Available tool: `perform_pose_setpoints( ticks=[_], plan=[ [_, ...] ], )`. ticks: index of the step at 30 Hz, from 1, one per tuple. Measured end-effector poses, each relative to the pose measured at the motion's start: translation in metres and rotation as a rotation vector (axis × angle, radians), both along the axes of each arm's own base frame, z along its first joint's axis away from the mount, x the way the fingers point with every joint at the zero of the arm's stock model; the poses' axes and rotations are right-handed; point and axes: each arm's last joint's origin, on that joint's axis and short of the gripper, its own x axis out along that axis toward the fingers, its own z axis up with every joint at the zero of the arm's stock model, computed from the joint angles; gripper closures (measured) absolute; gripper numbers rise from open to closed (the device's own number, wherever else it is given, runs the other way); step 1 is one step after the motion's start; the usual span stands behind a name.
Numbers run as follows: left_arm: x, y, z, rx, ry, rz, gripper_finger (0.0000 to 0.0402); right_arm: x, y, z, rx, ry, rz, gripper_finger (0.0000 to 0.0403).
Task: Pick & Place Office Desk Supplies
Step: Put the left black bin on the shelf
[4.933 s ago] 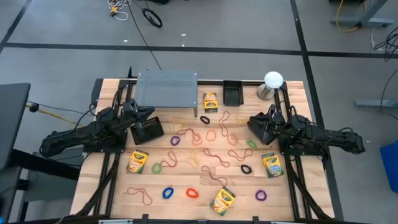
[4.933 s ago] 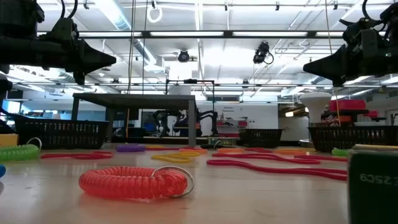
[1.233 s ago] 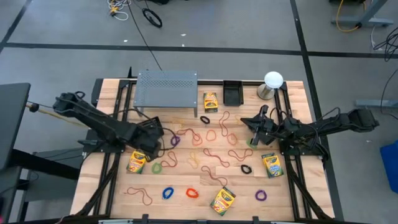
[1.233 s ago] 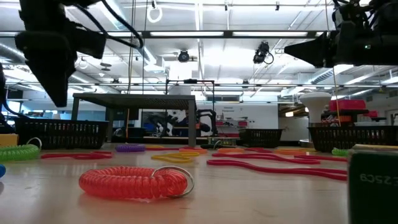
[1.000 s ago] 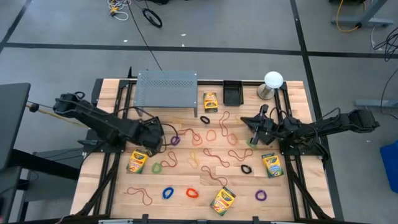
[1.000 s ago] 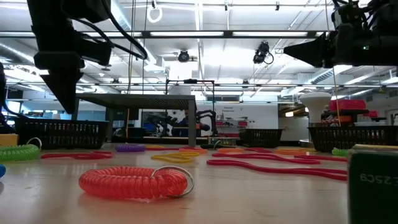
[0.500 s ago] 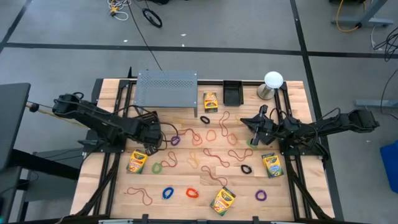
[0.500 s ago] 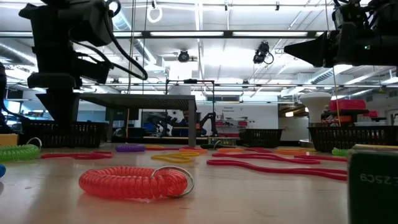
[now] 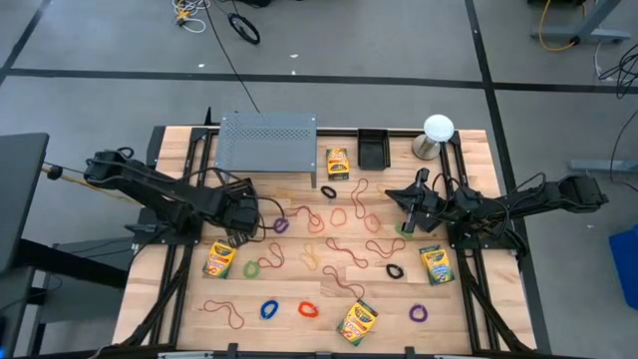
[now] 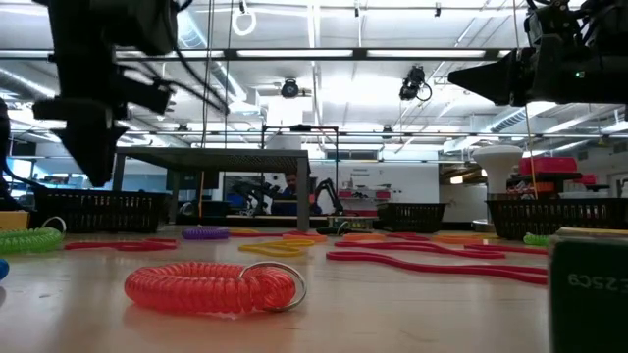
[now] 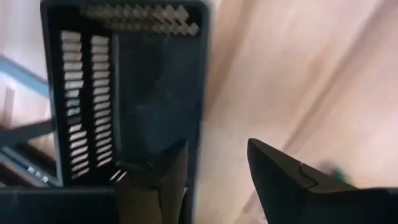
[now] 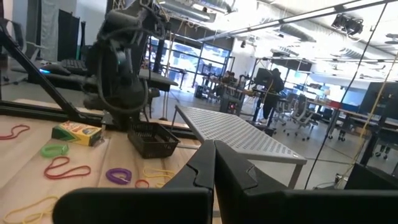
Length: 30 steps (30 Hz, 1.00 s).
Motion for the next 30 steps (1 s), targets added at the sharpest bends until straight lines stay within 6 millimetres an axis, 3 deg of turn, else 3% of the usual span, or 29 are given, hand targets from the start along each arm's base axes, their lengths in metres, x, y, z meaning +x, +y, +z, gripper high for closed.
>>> perform_pose_setpoints(
  ticks=[6,13,17,24,30],
  plan=[
    [-0.005,0.007,-0.018,-0.018,0.005,0.011,0.0243,0.0,0.0,0.0,-0.009,0.002,-0.001,0.0396],
    [0.002,0.0,-0.01,-0.141,-0.012,-0.021,0.0335,0.0,0.0,0.0,-0.009,0.002,-0.001,0.0396],
    [0.015,-0.007,0.017,-0.171,-0.053,-0.089,0.0388,0.0,0.0,0.0,-0.009,0.002,-0.002,0.0396],
    [0.036,-0.015,0.08,-0.177,-0.209,-0.127,0.0393,0.0,0.0,0.0,-0.007,0.002,-0.001,0.0396],
    [0.034,-0.014,0.088,-0.133,-0.21,-0.088,0.0398,0.0,0.0,0.0,0.0,0.0,0.0,0.0396]
  ],
)
